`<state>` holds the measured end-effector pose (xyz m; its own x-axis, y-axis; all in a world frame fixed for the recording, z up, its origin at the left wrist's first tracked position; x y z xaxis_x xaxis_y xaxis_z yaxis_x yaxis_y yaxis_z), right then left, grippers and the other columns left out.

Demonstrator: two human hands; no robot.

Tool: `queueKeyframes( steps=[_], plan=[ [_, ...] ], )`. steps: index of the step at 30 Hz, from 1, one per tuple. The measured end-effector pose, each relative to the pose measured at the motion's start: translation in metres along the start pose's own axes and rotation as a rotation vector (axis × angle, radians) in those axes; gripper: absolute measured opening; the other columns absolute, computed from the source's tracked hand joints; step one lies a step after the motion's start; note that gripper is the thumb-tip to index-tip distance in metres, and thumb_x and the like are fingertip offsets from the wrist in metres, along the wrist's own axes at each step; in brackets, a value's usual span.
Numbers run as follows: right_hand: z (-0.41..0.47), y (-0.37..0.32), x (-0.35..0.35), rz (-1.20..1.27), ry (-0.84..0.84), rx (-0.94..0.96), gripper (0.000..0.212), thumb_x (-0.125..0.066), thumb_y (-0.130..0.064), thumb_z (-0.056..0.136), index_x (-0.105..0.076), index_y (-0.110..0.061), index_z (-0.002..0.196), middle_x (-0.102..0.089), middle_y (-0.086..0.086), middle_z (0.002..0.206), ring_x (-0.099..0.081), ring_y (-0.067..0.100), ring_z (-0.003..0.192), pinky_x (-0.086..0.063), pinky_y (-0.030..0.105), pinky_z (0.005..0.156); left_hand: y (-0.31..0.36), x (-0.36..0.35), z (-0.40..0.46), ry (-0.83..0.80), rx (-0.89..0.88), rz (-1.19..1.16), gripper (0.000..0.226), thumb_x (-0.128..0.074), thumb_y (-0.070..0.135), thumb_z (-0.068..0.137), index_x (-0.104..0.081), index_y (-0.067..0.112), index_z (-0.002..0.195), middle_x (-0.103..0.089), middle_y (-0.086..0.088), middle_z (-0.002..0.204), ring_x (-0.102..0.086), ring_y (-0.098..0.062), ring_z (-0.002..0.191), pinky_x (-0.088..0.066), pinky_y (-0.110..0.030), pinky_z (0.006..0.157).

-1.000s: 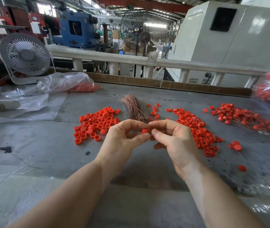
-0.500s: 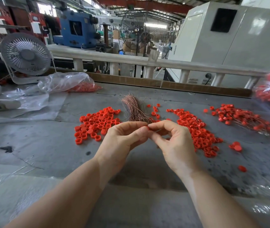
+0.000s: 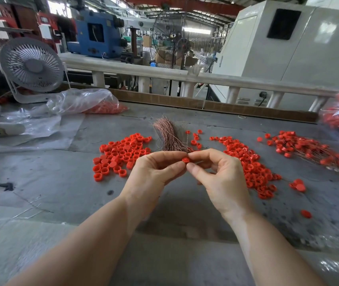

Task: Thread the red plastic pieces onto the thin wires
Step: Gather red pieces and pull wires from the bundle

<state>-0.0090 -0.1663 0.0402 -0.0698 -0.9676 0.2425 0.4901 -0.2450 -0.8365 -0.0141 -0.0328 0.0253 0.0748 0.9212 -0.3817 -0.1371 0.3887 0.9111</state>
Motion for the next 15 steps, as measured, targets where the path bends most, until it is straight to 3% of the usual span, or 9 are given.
queueKeyframes(
  steps=[15],
  plan=[
    [-0.0001, -0.0013, -0.0015, 0.085, -0.022, -0.004, 0.026, -0.071, -0.006, 0.079, -0.069, -0.032, 0.08, -0.068, -0.016, 0.072, -0.06, 0.002, 0.067, -0.046, 0.016, 0.047, -0.0001, -0.0001, -0.0003, -0.022, -0.032, -0.008, 0.018, -0.067, 0.008, 0.061, -0.074, 0.013, 0.076, -0.073, -0.009, 0.082, -0.069, -0.015, 0.081, -0.055, -0.019, 0.073]
  ],
)
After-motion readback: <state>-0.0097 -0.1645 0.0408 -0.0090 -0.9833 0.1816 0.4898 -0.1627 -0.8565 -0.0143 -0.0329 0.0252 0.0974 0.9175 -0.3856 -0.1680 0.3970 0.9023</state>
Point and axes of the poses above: each hand's wrist, its own z-axis towards the middle knuckle, its own x-axis out of the back of the hand, y = z × x, the point moved 3 cm from there along z, towards the middle knuckle
